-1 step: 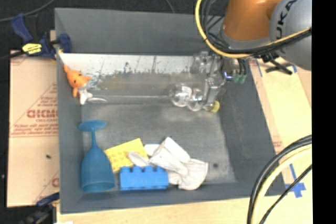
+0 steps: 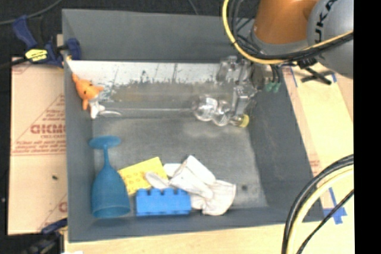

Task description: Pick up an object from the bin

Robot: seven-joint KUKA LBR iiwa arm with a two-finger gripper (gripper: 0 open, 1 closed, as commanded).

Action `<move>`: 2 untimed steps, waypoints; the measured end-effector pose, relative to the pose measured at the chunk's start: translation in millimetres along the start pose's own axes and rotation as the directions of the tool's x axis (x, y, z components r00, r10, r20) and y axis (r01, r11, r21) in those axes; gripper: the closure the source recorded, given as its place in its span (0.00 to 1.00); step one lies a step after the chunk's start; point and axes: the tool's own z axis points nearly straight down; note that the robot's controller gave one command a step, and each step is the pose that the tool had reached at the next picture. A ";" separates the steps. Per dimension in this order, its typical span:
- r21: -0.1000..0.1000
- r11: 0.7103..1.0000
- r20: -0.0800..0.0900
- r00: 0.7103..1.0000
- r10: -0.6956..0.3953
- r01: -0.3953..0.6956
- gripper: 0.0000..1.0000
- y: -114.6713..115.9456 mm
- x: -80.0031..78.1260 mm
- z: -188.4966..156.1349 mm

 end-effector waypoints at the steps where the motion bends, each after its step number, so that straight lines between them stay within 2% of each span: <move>1: -0.002 0.999 0.002 0.999 0.038 -0.038 0.00 -28.4 -2.4 131.6; 2: -0.001 0.987 0.003 0.987 0.160 -0.160 0.00 -22.2 4.4 76.6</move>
Offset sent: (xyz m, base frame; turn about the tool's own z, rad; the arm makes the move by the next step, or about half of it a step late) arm -0.0053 -0.0204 -0.0737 0.1647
